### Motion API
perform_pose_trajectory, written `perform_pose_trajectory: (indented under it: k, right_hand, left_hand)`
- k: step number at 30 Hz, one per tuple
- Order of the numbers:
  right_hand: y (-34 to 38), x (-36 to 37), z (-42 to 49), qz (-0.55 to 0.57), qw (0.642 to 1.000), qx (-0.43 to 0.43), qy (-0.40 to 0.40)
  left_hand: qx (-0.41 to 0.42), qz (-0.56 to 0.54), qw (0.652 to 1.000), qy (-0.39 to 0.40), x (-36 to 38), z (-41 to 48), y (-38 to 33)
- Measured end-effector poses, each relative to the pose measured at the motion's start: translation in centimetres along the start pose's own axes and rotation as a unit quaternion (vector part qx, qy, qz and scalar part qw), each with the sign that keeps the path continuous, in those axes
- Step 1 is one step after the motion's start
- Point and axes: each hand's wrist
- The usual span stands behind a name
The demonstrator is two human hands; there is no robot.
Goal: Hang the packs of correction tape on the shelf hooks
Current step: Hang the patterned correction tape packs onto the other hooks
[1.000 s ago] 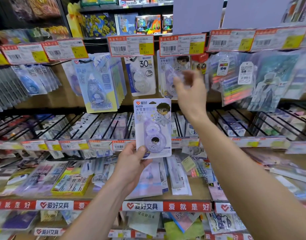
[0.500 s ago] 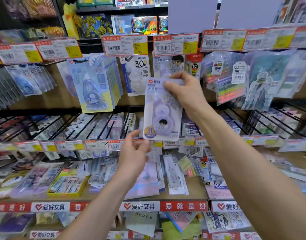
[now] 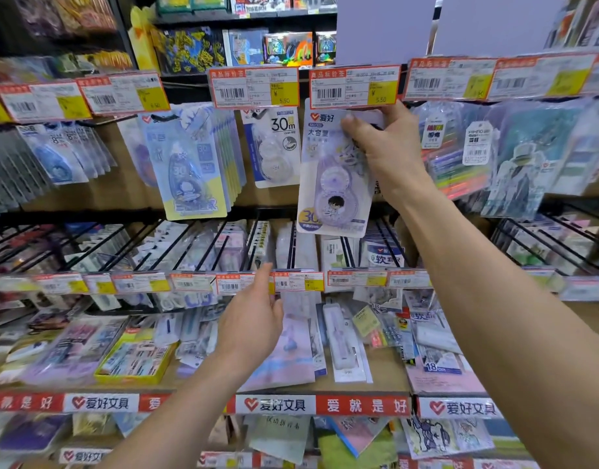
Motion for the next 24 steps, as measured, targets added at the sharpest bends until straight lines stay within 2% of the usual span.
perform_pose_trajectory:
  k: [9,19,24]
  right_hand:
    - [0.9,-0.4,1.0,-0.029,1.000,0.006,-0.007]
    - [0.4,-0.5,1.0,-0.056,0.998,-0.013,0.033]
    - [0.7,-0.1,1.5,-0.057,0.998,-0.027,-0.007]
  left_hand:
    - [0.021,0.107,0.993,-0.045,0.3,0.0,-0.2]
    - [0.052,0.140,0.985,-0.089,0.7,0.7,-0.3]
    - [0.081,0.178,0.972,-0.128,0.6,1.1,-0.2]
Point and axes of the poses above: each hand's wrist, its own z-axis towards the middle knuckle, its own x-axis out of the palm, y = z × x, and after that the axes turned 11 degrees about -z, right-handed
